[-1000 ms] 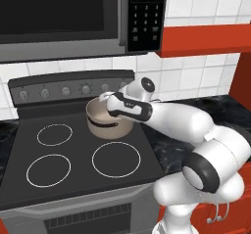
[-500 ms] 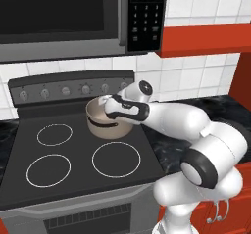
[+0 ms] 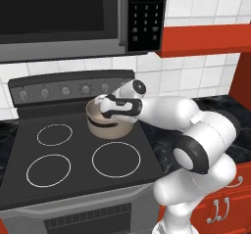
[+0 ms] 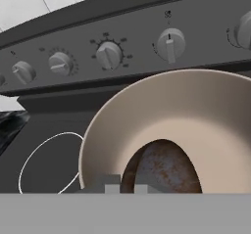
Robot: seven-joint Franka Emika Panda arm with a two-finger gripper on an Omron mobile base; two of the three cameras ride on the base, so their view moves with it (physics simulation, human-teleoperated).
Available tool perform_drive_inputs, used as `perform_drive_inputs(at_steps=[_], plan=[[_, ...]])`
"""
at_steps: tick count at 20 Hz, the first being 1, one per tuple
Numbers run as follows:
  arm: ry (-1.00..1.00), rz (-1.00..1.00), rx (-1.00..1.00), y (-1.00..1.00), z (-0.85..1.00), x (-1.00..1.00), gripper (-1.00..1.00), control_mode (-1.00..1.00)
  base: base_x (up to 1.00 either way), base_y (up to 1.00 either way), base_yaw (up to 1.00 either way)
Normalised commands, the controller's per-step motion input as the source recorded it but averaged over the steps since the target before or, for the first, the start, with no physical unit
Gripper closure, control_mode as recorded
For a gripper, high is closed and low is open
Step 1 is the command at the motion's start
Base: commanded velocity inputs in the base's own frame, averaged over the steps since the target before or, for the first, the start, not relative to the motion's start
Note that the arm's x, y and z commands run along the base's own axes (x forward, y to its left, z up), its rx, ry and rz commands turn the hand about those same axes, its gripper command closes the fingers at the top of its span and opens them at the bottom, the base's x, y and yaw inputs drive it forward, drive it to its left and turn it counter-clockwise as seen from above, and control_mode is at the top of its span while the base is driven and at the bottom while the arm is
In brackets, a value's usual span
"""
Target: Open the cabinet and move the ladle to the pot. Then close the cabinet.
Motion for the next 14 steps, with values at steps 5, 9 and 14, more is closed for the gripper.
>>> perform_drive_inputs(at_steps=[5, 9, 14], plan=[[0.00, 0.00, -0.02, 0.11, -0.03, 0.20, 1.00, -1.00, 0.00, 0.00, 0.00], [0.00, 0.00, -0.03, 0.02, -0.01, 0.09, 1.00, -1.00, 0.00, 0.00, 0.00], [0.00, 0.00, -0.04, 0.00, -0.01, 0.01, 1.00, -1.00, 0.00, 0.00, 0.00]])
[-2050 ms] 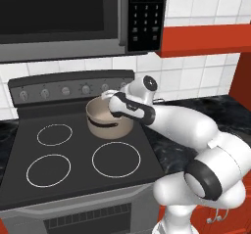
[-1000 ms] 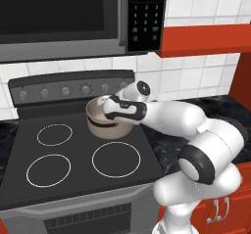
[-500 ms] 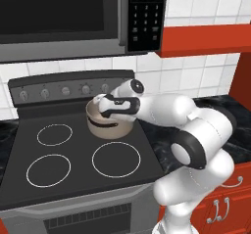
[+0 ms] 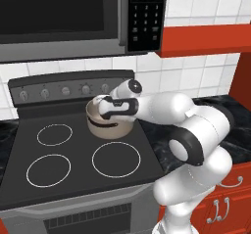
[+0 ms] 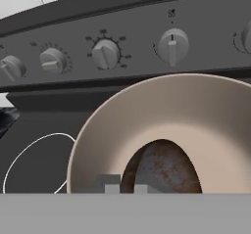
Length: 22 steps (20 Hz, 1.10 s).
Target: Open the cabinet and move the ladle to the pot. Then close the cabinet.
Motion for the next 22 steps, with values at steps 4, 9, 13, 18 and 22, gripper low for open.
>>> perform_drive_inputs(at_steps=[4, 9, 13, 18, 22], plan=[[0.00, 0.00, -0.04, 0.00, -0.02, 0.00, 1.00, -1.00, 0.00, 0.00, 0.00], [0.00, 0.00, -0.01, 0.00, -0.03, 0.00, -1.00, -1.00, 0.00, 0.00, 0.00], [0.00, 0.00, 0.00, 0.00, 0.00, 0.00, -1.00, -1.00, 0.00, 0.00, 0.00], [0.00, 0.00, 0.00, 0.00, 0.00, 0.00, -1.00, -1.00, 0.00, 0.00, 0.00], [-0.02, 0.00, 0.00, 0.00, 0.07, -0.12, -1.00, -1.00, 0.00, 0.00, 0.00]])
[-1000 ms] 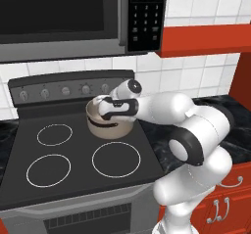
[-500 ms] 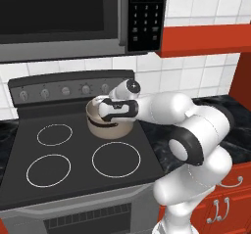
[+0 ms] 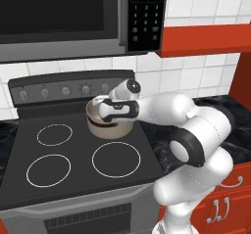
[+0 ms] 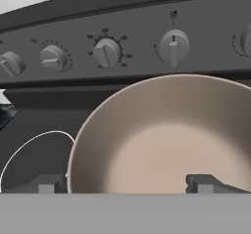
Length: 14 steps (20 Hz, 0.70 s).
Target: Open the cabinet and move the ladle to the pot. Then close the cabinet.
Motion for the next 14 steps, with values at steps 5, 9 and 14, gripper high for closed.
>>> perform_drive_inputs(at_steps=[5, 9, 14], plan=[[-0.10, 0.00, 0.00, 0.00, 0.32, -0.65, -1.00, -1.00, 0.00, 0.00, 0.00], [-0.14, 0.00, 0.00, -0.01, 0.49, -0.99, -1.00, -1.00, 0.00, 0.00, 0.00], [-0.10, 0.00, 0.00, -0.12, 0.86, -1.00, -1.00, -1.00, 0.00, 0.00, 0.00]])
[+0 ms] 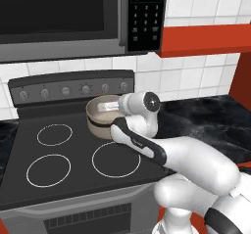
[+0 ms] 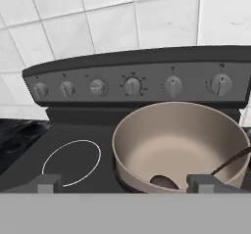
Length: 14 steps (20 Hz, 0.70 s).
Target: Open the cabinet and move the ladle to the pot. Then close the cabinet.
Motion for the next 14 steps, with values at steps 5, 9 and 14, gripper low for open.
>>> perform_drive_inputs(at_steps=[5, 9, 14], plan=[[0.00, 0.00, 0.00, -0.16, 1.00, -1.00, -1.00, -1.00, 0.00, 0.00, 0.00], [0.05, -0.01, 0.00, -0.28, 1.00, -1.00, -1.00, -1.00, 0.00, 0.00, 0.00], [0.22, -0.05, 0.00, -0.35, 0.84, -1.00, -1.00, -1.00, 0.00, 0.00, 0.00]])
